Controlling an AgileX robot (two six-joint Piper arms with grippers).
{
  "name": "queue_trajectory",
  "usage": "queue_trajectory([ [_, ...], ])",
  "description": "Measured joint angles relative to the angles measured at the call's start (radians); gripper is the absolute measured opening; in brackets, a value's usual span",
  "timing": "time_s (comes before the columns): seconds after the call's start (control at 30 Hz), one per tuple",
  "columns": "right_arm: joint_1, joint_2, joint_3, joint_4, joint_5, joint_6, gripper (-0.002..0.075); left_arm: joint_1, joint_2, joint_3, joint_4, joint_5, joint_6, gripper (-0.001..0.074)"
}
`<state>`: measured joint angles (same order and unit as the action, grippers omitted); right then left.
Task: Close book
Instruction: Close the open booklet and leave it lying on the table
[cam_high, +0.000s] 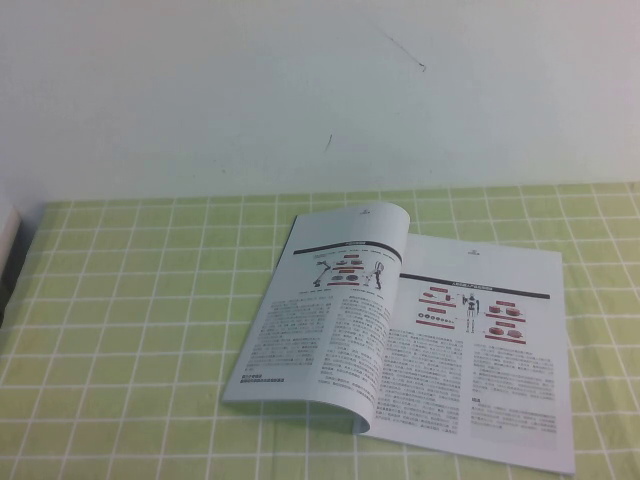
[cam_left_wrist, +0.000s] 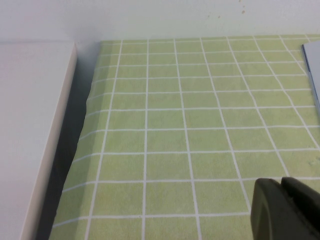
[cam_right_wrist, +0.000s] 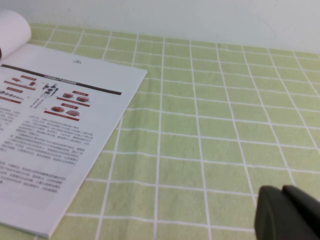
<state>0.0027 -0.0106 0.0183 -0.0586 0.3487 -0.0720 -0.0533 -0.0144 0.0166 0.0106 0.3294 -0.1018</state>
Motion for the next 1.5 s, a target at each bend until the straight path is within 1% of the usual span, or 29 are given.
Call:
queue_trajectory([
  [0.33, 0.0, 0.0, 0.0, -0.004, -0.004, 0.0, -0.0002, 0.0, 0.0, 0.0, 0.0, 0.0, 0.0, -0.0004],
  [0.43, 0.0, 0.0, 0.008, -0.004, -0.054, 0.0, -0.0002, 0.0, 0.0, 0.0, 0.0, -0.027, 0.0, -0.0004],
  [0.57, 0.0, 0.0, 0.01, -0.004, -0.213, 0.0, -0.0002, 0.0, 0.0, 0.006, 0.0, -0.147, 0.004, -0.0004],
  [0.73, 0.0, 0.0, 0.01, -0.004, -0.404, -0.002, -0.0002, 0.0, 0.0, 0.006, 0.002, -0.415, 0.009, -0.0004],
  [0.93, 0.0, 0.0, 0.01, -0.004, -0.544, -0.002, -0.0002, 0.0, 0.0, 0.006, 0.002, -0.731, 0.011, -0.0004],
  [1.07, 0.0, 0.0, 0.01, -0.004, -0.626, 0.019, -0.0002, 0.0, 0.0, 0.006, 0.003, -0.88, 0.011, -0.0004],
  [1.23, 0.0, 0.0, 0.01, 0.014, -0.664, -0.029, -0.0002, 0.0, 0.0, 0.006, 0.001, -0.977, 0.011, -0.0004],
  [1.33, 0.0, 0.0, 0.01, 0.023, -0.693, -0.043, -0.0003, 0.0, 0.0, 0.006, 0.001, -1.003, 0.036, -0.0004],
  [1.43, 0.0, -0.001, 0.008, 0.024, -0.724, -0.064, -0.0003, 0.0, 0.0, 0.006, -0.001, -1.014, 0.102, -0.0004],
  [1.5, 0.0, -0.001, -0.021, 0.026, -0.678, -0.081, -0.0003, 0.0, 0.0, 0.003, -0.001, -0.967, 0.102, -0.0004],
])
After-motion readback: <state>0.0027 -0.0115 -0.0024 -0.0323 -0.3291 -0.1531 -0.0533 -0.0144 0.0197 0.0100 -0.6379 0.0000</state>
